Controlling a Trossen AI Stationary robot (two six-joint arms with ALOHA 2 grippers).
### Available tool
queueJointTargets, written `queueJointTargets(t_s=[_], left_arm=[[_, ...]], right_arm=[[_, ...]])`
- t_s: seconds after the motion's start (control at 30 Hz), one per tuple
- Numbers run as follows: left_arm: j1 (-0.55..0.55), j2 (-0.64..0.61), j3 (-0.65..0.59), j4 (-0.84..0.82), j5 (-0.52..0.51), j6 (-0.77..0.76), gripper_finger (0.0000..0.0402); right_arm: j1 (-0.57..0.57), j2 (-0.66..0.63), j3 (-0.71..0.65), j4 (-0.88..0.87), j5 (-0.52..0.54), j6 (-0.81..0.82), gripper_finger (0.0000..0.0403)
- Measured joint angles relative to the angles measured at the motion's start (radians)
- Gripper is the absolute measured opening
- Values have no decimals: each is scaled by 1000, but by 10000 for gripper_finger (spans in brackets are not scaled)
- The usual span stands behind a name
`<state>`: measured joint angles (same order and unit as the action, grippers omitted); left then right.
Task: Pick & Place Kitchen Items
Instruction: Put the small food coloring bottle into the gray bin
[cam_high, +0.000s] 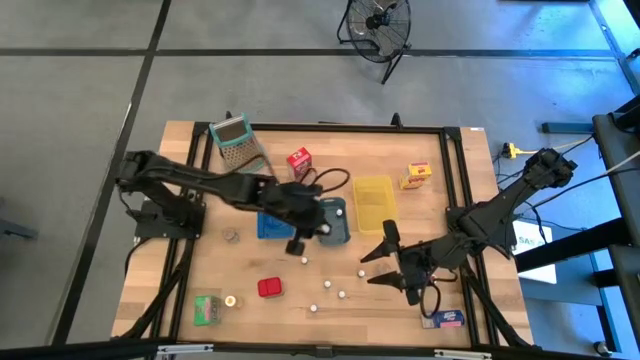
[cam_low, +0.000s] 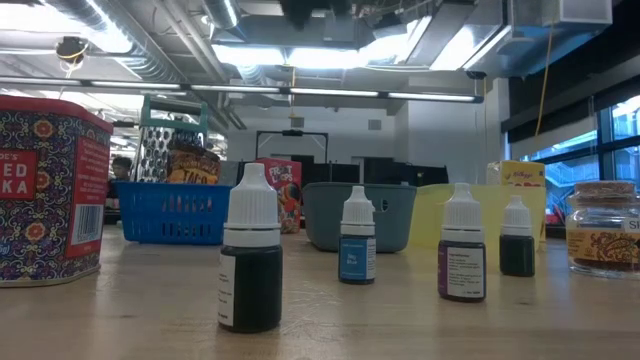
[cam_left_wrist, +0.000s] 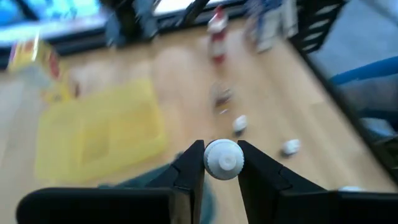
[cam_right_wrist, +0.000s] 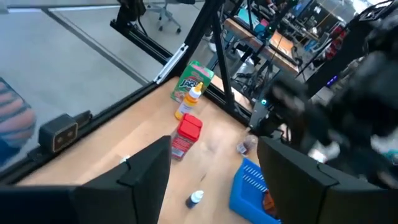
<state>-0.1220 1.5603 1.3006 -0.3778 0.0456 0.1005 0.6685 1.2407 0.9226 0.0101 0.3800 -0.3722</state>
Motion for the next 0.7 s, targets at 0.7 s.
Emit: queueJointTargets(t_s=[0.7], left_arm=[[150, 261, -1, -98, -29, -12, 74]], right_arm=[[3, 0, 0, -44, -1, 51, 240]])
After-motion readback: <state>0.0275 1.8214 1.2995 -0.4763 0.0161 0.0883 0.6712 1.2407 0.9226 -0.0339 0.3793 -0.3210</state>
